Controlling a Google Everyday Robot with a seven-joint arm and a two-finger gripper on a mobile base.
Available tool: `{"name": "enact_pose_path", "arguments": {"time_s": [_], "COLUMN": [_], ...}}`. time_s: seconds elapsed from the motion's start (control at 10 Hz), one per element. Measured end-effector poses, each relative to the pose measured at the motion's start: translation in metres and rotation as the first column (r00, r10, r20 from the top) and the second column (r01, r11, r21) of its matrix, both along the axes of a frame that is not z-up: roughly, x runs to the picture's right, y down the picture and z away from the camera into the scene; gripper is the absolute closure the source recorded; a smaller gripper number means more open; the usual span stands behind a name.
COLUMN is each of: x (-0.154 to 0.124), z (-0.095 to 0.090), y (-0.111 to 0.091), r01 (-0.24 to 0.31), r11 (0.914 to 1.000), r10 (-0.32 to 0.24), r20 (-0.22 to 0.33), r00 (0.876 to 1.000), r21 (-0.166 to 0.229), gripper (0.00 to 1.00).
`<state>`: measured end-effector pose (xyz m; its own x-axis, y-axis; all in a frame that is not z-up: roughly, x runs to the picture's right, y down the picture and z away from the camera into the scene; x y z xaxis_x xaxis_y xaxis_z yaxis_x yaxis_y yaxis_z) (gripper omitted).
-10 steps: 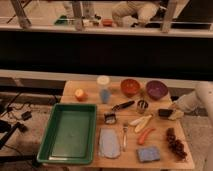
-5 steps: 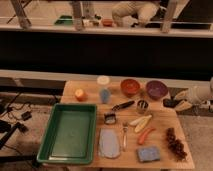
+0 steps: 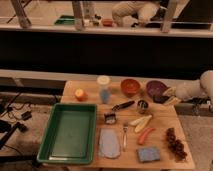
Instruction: Place eraser in plastic cup
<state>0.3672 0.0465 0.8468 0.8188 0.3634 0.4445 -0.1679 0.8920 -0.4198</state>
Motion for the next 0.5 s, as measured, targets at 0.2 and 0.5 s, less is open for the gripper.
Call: {"name": "enact_pose_path", "arguments": {"time_s": [0.2, 0.5], "x": [-0.011, -0.057], "z": [0.001, -0.005], "y": [-0.006, -0.021], "r01": [0.021, 0.083], "r11": [0.9995, 0.9948], "r10": [-0.022, -0.089], "r20": [0.03, 0.105], "r00": [0.999, 0.991], "r21": [0.024, 0.06], "gripper": [1.0, 1.0]}}
